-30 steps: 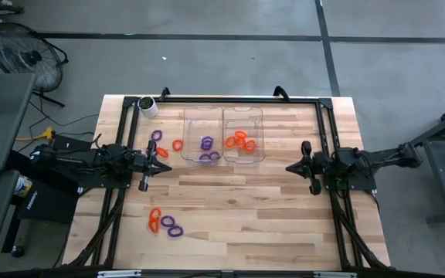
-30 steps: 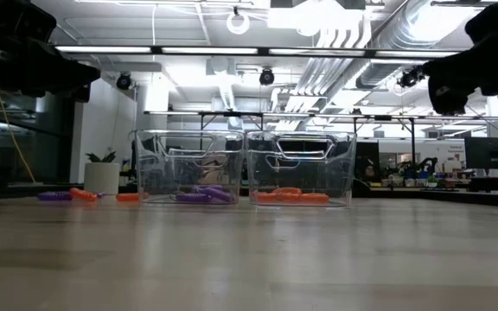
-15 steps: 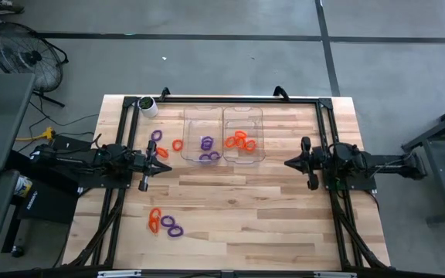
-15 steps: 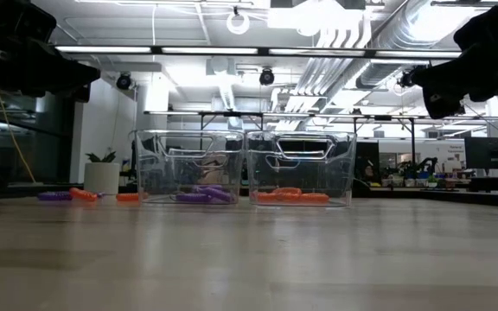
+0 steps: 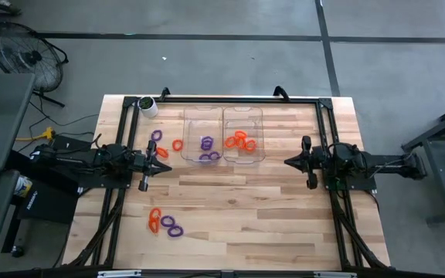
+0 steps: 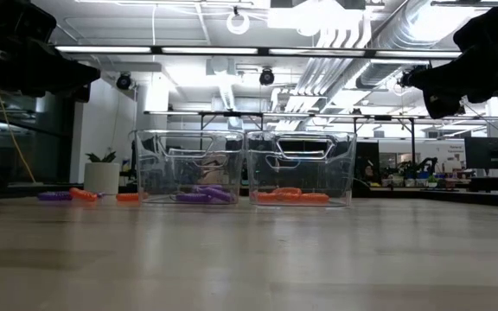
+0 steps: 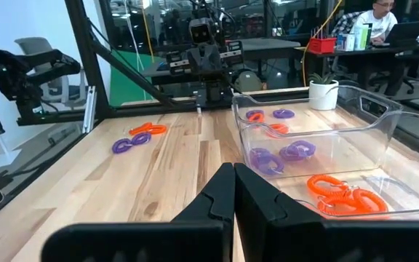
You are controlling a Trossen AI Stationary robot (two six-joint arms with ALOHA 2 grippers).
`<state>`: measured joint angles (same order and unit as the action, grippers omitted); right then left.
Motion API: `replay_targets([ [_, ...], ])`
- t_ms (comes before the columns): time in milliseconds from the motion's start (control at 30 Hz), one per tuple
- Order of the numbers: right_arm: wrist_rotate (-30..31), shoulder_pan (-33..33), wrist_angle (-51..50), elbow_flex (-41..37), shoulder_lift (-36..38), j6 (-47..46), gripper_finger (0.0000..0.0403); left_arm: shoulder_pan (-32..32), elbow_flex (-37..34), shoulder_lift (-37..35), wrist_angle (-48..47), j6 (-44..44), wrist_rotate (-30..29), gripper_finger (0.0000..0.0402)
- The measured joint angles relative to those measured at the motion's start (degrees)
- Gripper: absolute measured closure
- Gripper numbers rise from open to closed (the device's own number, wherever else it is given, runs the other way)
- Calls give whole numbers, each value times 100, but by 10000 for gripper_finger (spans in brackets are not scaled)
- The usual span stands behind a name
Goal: Sort spring keychains
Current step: Put the purple spring keychain into the left transparent bin
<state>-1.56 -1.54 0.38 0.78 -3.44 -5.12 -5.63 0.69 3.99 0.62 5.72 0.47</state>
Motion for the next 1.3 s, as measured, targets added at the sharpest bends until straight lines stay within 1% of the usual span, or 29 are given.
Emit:
replay_targets([
  [900, 4, 0, 107, -11, 0, -38, 400, 0, 0, 0, 0, 0, 0, 401],
  [1000, 4, 0, 111, -11, -2, -38, 396, -2, 0, 0, 2, -19, 72, 401],
  [1133, 4, 0, 113, -11, -2, -38, 394, -2, 51, 0, 4, -544, 146, 401],
  [1300, 4, 0, 115, -11, -2, -38, 399, -2, 190, 0, -11, -1823, 44, 401],
])
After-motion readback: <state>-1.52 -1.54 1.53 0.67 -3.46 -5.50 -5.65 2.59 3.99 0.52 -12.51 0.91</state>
